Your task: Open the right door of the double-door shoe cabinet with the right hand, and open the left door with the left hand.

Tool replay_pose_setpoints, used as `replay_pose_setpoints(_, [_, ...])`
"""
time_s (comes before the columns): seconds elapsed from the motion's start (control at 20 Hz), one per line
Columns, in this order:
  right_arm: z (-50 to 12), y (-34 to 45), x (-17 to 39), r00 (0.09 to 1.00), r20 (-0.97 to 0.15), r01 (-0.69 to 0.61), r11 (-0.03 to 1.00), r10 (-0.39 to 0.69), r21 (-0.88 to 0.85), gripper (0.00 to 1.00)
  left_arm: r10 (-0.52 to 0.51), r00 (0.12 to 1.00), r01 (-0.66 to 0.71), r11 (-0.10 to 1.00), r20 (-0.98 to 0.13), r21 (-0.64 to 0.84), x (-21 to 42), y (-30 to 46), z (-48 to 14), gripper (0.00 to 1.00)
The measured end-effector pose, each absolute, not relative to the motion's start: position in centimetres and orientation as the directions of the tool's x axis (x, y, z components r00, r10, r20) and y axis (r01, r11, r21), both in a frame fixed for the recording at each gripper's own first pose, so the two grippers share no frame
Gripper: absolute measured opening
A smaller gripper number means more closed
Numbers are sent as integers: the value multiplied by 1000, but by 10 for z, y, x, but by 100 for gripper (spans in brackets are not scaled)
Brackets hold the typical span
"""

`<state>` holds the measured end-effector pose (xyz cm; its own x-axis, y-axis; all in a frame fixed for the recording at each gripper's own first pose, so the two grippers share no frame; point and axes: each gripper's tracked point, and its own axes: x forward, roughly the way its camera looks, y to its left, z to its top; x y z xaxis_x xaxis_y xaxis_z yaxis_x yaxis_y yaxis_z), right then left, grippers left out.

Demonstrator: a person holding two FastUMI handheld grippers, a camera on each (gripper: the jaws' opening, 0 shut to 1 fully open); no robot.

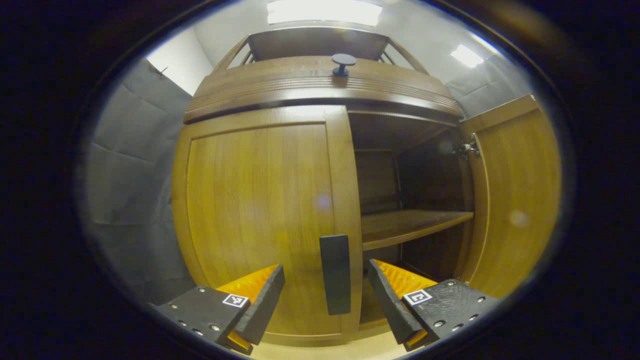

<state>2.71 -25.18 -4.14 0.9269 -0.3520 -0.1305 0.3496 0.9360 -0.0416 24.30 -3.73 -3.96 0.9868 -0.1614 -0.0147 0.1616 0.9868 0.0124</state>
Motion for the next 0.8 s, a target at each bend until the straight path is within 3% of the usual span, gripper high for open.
replay_pose_setpoints(0.25, [-49, -249, 31, 929, -157, 330, 942, -335, -57, 94, -166, 983, 164, 986, -81, -36, 261, -38, -64, 87])
replay_pose_setpoints(0.45, [-58, -246, 35, 933, -172, 308, 949, -315, -68, 94, -190, 977, 185, 981, -92, -53, 270, -51, -68, 43])
replay_pose_setpoints(0.8, [-55, -231, 35, 944, -162, 285, 958, -288, -41, 94, -193, 976, 187, 980, -103, -71, 266, -54, -65, 11])
